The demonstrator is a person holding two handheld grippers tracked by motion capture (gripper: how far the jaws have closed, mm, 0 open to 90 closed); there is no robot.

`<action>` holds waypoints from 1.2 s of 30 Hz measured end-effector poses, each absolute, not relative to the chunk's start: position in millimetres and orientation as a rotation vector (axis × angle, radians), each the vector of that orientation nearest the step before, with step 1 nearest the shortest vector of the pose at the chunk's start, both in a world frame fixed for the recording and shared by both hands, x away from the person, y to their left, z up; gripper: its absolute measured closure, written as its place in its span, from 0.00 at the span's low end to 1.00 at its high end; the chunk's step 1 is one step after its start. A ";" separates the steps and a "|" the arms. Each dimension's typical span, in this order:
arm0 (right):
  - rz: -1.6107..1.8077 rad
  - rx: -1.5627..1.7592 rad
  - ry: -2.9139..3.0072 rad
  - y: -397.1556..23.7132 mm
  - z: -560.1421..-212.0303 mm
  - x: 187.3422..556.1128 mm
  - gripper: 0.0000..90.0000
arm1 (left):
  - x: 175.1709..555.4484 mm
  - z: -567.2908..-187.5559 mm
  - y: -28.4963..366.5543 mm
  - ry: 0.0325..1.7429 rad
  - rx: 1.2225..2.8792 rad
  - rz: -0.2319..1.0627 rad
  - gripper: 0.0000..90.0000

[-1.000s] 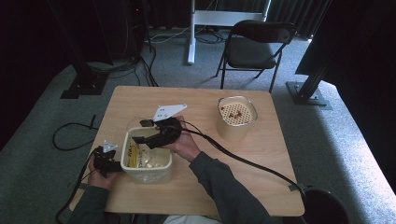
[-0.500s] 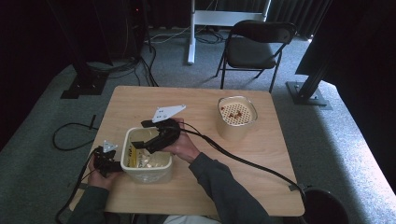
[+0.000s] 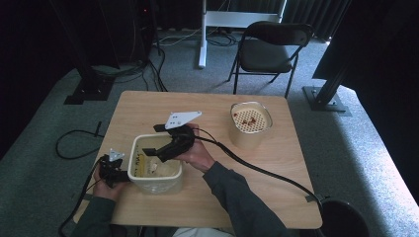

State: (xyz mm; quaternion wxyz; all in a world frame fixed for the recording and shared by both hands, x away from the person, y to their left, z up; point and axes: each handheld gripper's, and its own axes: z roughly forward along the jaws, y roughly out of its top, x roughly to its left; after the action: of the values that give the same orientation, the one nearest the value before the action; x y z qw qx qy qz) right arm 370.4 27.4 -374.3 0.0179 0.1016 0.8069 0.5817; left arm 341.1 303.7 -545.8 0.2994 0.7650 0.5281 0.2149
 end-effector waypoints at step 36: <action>1.595 0.621 2.296 -92.9 -403.3 368.0 0.15 | 341.1 -545.7 303.8 1.401 2.035 0.570 0.01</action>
State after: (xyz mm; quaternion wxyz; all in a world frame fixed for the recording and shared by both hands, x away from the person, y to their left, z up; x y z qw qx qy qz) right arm 368.0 -92.9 -403.3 0.1384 0.2148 0.7941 0.5515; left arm 341.1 303.8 -545.7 0.2985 0.7660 0.5274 0.2145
